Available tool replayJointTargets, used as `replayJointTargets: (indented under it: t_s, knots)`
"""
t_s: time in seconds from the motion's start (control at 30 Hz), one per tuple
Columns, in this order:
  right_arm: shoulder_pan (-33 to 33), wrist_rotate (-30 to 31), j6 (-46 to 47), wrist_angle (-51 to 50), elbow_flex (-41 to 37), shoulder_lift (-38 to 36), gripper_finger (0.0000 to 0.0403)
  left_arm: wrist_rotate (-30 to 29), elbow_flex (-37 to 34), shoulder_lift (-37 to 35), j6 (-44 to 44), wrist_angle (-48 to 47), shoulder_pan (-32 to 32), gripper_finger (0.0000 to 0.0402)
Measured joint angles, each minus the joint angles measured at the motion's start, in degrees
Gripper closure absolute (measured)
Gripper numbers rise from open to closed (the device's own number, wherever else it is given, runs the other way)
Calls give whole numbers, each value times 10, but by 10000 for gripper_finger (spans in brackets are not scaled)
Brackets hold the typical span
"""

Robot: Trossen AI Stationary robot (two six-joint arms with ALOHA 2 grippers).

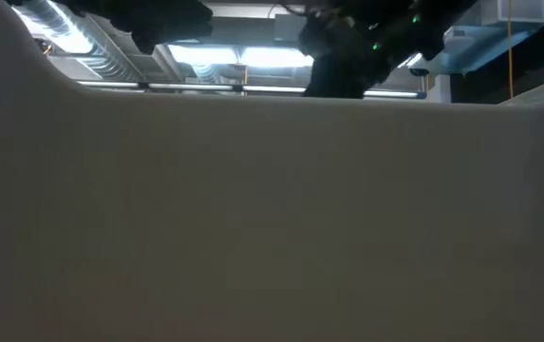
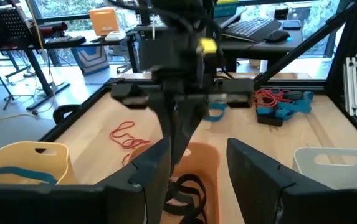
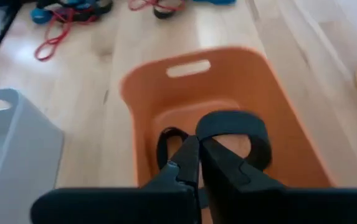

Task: Sort rubber bands into baskets
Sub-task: Put the black rubber band in the orange bin, then put the blue rubber band in the yellow bin

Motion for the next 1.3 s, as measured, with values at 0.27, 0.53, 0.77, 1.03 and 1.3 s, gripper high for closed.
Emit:
replayJointTargets:
  t_s: [0.27, 0.53, 0.77, 1.03, 1.3]
  knots:
    - [2, -3, 29, -2, 0, 26, 284, 0, 0, 0, -3, 2, 3, 247]
    - [1, 3, 14, -94, 45, 23, 161, 0, 0, 0, -4, 4, 3, 247]
    - [2, 7, 18, -239, 139, 16, 144, 0, 0, 0, -3, 2, 3, 247]
    - [34, 20, 48, -401, 193, -51, 154, 0, 0, 0, -21, 1, -1, 247]
    - [84, 140, 157, -555, 188, -146, 155, 1, 0, 0, -15, 2, -4, 247]
